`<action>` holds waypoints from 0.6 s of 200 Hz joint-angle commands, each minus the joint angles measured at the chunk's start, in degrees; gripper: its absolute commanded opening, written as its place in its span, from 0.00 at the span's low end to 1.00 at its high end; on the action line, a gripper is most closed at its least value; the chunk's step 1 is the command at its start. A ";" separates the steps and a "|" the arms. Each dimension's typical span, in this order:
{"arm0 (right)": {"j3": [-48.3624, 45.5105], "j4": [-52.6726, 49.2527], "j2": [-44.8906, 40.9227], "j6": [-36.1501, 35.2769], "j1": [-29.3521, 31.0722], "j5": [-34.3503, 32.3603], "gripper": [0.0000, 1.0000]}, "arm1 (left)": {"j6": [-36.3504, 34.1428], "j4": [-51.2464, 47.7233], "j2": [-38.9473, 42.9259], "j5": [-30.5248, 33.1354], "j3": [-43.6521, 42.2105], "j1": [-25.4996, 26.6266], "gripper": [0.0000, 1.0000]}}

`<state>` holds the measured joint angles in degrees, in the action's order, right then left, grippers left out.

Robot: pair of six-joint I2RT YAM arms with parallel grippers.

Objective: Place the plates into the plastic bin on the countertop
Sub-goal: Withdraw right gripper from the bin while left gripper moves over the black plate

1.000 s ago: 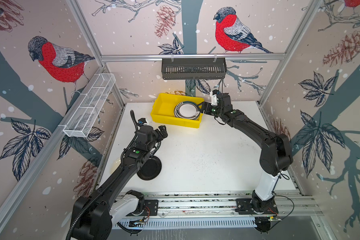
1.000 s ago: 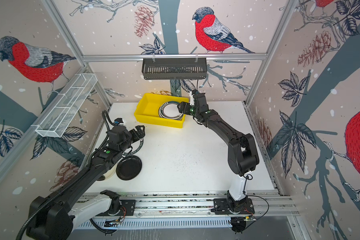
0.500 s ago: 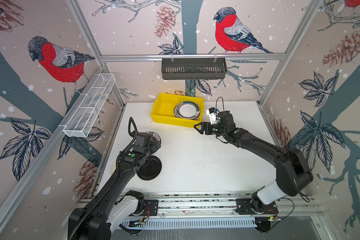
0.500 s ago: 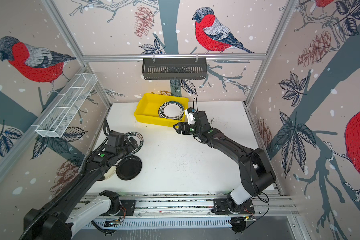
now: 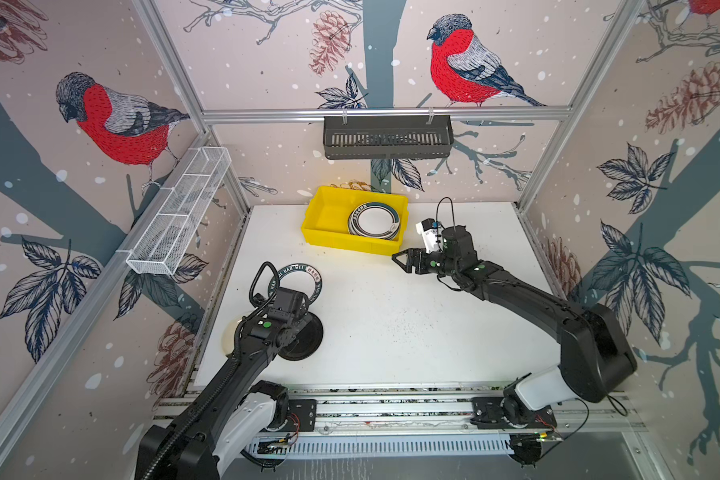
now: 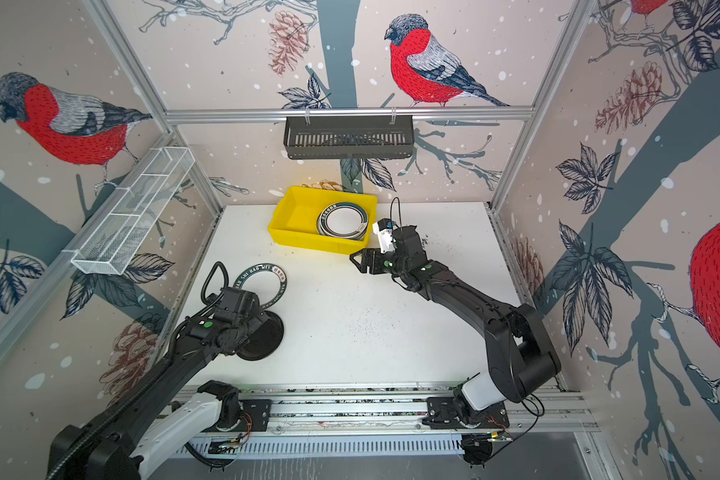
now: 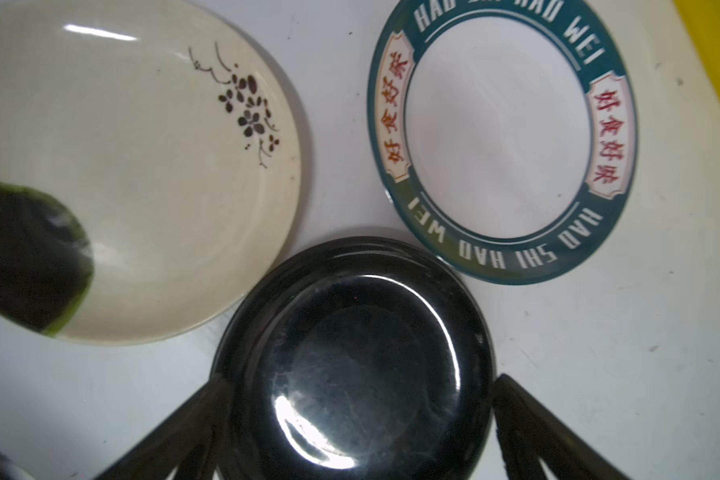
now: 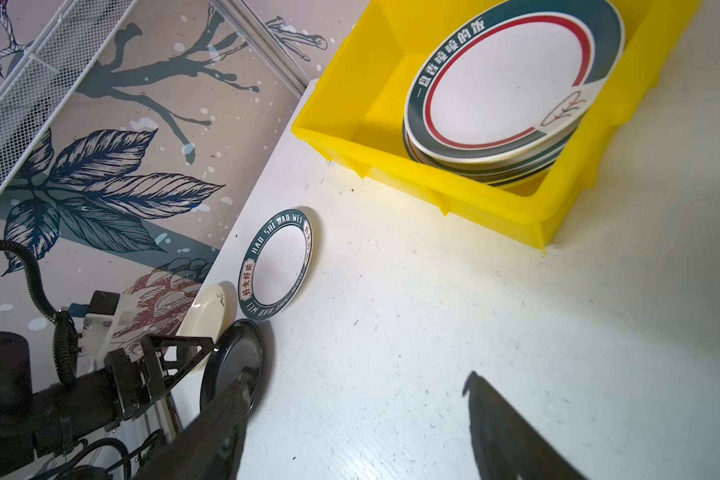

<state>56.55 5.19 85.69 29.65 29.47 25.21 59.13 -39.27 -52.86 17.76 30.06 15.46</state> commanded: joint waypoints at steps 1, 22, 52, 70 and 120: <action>-0.73 2.53 -1.00 -0.12 -0.62 0.69 0.82 | 1.81 -1.47 -1.67 2.55 -0.96 -0.17 0.98; -0.57 1.85 -1.55 -0.69 -1.31 1.03 0.82 | 2.02 -1.37 -3.58 2.74 -0.64 -0.09 0.98; -1.18 1.89 -2.27 -0.19 -2.34 0.65 0.82 | 0.83 2.37 -4.95 1.22 -1.35 -0.08 0.98; -0.45 0.92 -1.59 0.32 -2.83 0.64 0.81 | -0.57 7.44 -5.94 -2.65 -2.76 -0.01 0.98; -0.63 0.49 -0.84 1.66 -4.10 0.89 0.80 | -1.50 8.85 -7.88 -3.35 -3.56 0.00 0.98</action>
<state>55.90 5.08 84.58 30.35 26.04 25.61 58.74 -31.97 -60.71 14.66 27.03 15.49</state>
